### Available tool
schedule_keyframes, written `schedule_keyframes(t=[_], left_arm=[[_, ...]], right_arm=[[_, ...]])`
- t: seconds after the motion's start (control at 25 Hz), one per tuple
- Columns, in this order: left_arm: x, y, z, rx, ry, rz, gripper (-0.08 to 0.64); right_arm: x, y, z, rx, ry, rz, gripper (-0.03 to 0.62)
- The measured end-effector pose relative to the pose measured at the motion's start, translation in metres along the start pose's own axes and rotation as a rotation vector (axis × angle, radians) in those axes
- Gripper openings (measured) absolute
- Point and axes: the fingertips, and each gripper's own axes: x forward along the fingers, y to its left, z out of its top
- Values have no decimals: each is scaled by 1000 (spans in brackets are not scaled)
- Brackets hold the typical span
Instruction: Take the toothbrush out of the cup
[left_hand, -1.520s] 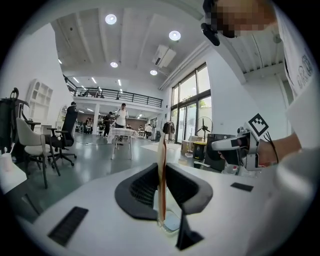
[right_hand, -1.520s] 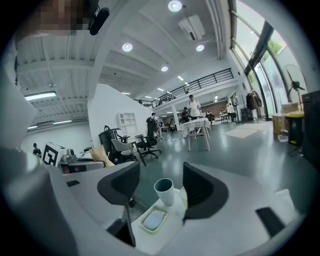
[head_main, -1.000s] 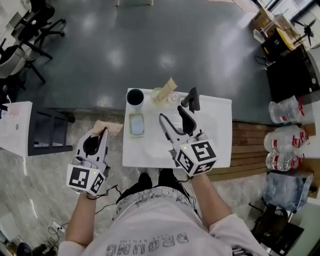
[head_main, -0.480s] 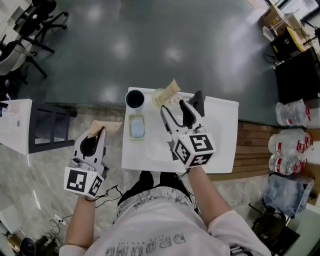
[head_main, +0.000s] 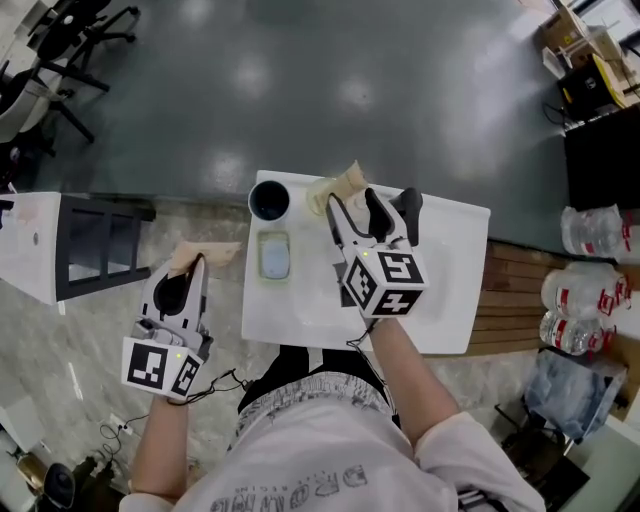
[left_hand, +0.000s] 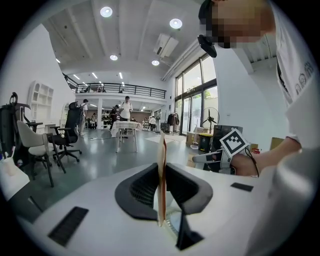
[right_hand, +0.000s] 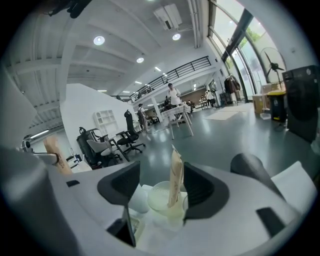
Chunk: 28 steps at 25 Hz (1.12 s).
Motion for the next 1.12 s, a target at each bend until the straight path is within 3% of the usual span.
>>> schedule_keyframes(t=[0.6,1.12], left_arm=[[9,13,-11,-13,37,7,61],[8,13,-12,-23,35,14,61]], right_arm=[[30,-17,-11,55,31,-31,265],[35,-20,-19,52,55,-14,182]])
